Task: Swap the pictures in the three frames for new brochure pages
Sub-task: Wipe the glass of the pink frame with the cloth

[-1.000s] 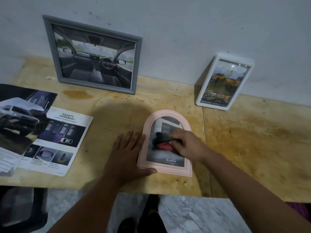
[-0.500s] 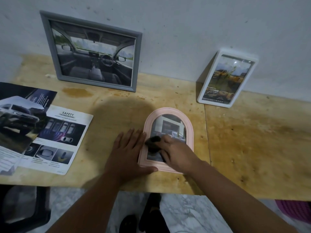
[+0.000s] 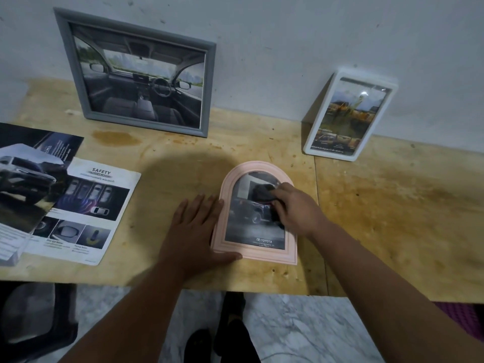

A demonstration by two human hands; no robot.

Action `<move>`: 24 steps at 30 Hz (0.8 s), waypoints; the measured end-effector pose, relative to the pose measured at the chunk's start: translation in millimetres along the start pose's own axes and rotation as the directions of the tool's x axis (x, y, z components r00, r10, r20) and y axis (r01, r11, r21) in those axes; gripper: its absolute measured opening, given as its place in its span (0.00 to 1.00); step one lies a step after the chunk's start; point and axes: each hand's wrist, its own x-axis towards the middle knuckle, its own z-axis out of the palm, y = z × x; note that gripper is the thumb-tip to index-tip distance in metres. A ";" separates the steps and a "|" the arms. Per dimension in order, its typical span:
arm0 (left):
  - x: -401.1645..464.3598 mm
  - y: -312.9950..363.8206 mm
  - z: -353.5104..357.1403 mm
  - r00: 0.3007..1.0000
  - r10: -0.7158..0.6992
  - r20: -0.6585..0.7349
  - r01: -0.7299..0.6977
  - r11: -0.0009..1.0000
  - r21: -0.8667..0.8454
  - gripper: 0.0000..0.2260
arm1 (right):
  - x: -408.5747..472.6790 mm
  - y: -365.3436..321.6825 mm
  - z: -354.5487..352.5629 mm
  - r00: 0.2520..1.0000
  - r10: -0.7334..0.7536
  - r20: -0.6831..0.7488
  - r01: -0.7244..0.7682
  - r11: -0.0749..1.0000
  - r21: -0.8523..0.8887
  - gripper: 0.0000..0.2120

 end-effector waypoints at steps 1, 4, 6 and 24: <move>-0.3 0.7 -0.3 1.000 0.000 -0.003 0.000 1.000 -0.001 0.55 | -8.3 -3.5 0.7 1.000 -0.027 0.014 0.027 1.000 0.002 0.16; 0.1 0.1 0.5 1.000 -0.003 -0.002 0.003 1.000 0.003 0.55 | -37.5 -16.1 6.1 0.991 -0.089 0.099 0.089 0.996 0.004 0.15; 0.5 0.3 0.3 1.000 -0.003 0.003 0.003 1.000 -0.001 0.55 | -58.6 -25.2 9.8 0.975 -0.125 0.184 0.122 0.992 0.030 0.14; -0.1 2.0 -0.2 1.000 -0.014 0.007 0.014 1.000 0.016 0.56 | -47.4 -10.8 5.0 0.992 0.099 0.076 -0.089 0.989 -0.117 0.16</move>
